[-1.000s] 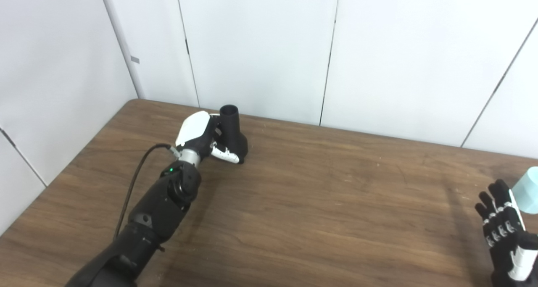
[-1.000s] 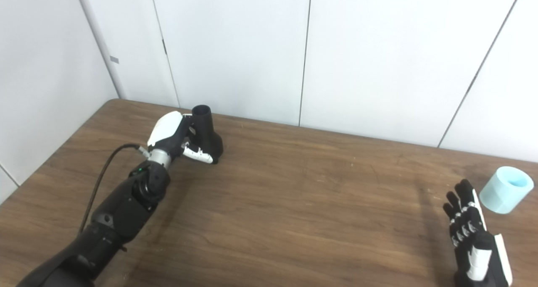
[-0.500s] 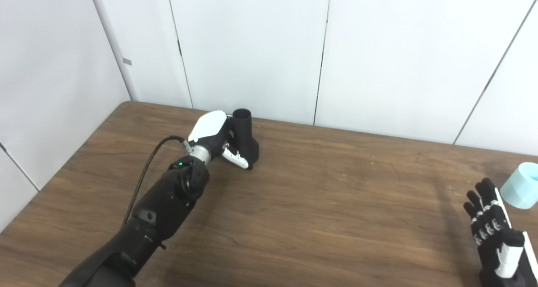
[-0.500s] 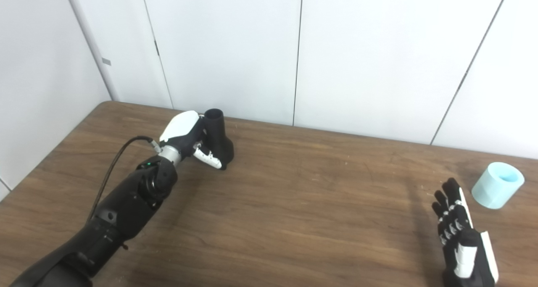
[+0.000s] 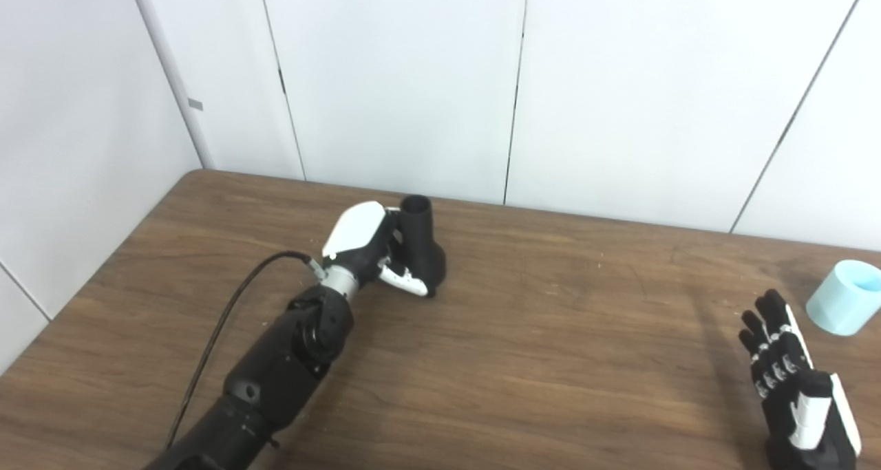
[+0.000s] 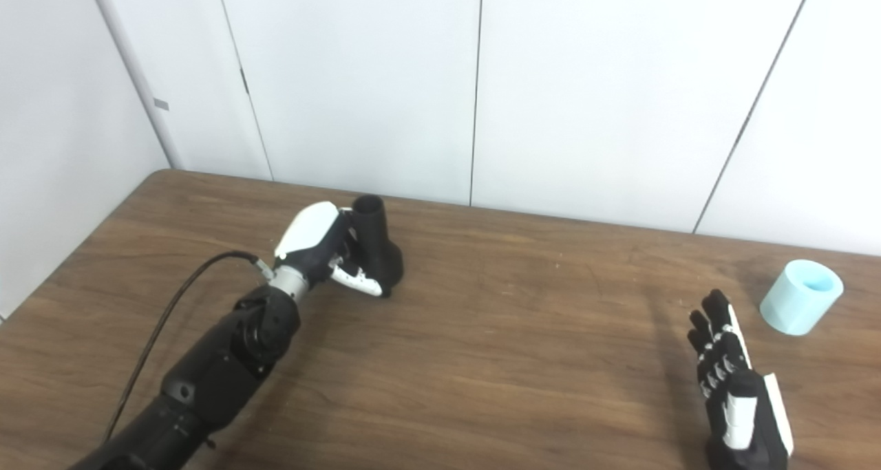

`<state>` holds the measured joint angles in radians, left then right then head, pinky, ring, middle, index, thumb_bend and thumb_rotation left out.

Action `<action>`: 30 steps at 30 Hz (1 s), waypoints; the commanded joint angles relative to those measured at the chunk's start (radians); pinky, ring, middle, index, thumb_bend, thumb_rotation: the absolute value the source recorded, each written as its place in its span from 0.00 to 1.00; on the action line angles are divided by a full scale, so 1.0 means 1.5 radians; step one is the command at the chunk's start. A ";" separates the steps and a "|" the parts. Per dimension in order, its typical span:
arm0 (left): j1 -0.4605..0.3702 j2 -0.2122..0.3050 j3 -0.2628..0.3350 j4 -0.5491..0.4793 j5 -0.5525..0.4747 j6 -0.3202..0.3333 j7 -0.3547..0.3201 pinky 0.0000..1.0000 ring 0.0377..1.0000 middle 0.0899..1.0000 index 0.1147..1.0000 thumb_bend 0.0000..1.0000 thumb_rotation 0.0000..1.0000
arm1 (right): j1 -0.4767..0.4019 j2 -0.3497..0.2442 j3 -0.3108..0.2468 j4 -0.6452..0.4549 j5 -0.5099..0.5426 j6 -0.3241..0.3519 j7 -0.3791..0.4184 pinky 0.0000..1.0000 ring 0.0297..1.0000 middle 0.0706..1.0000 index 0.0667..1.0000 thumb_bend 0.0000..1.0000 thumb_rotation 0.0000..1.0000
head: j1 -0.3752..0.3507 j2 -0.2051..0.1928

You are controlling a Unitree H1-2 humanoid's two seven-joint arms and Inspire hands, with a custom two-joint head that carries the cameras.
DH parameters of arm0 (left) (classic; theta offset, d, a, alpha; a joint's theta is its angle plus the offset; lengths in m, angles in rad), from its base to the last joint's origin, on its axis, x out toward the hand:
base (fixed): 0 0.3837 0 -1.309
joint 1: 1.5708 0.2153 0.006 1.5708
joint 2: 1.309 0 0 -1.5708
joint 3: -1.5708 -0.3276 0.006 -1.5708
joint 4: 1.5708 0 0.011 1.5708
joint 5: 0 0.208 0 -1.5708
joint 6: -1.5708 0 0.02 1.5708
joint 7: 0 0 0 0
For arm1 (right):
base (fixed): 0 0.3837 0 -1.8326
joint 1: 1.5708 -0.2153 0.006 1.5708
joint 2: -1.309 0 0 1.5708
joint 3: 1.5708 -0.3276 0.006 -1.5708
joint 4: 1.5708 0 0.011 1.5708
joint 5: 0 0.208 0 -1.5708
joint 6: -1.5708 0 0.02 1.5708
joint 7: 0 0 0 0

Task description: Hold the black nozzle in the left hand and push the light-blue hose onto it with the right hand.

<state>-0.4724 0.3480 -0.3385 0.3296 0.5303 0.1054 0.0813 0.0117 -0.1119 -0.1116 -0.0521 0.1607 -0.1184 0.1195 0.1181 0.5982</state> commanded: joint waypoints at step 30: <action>0.130 -0.076 -0.154 -0.144 0.023 -0.018 -0.156 0.48 0.45 0.43 0.41 0.53 0.00 | 0.012 0.080 0.053 -0.041 -0.063 0.060 -0.056 1.00 1.00 1.00 1.00 0.72 1.00 | -0.153 0.048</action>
<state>-0.3327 0.2383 -0.5006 0.0757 0.5536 0.0683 -0.0216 0.0213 -0.0064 -0.0433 -0.1071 0.0657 -0.0227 0.0406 -0.1104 0.6703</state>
